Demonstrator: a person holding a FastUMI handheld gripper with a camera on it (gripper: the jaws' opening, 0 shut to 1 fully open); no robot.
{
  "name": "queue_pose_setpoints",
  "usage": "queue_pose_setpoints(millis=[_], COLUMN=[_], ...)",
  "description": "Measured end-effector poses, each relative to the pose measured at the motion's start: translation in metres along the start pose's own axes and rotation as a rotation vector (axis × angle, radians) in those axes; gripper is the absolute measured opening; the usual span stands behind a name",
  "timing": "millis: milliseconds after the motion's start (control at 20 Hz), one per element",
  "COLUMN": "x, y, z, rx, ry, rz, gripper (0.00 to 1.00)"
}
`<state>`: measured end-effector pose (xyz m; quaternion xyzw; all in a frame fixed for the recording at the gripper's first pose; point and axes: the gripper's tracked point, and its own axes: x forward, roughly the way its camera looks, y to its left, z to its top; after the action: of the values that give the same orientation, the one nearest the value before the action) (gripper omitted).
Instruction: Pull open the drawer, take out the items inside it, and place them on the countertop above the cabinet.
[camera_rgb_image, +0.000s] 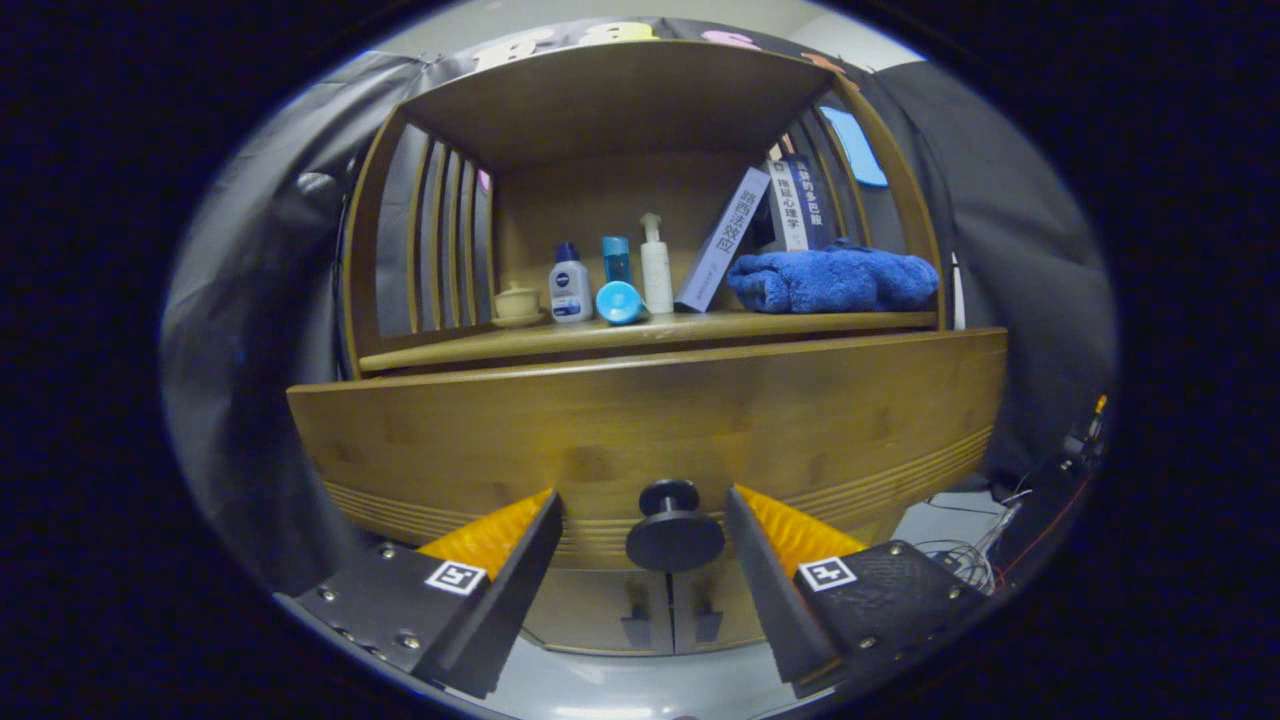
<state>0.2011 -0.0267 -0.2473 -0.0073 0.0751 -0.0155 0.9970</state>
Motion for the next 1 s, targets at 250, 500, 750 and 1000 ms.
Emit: queue_pose_setpoints(millis=[250,500,750,1000], x=[0.026,0.038,0.05,0.062], y=[0.004,0.005,0.006,0.006], z=[0.003,0.003,0.005,0.008], rx=[0.014,0.056,0.058,0.034], ry=[-0.034,-0.046,-0.077,-0.15], rz=[-0.015,-0.008,-0.003,-0.009], gripper=[0.98,0.99,0.98,0.98])
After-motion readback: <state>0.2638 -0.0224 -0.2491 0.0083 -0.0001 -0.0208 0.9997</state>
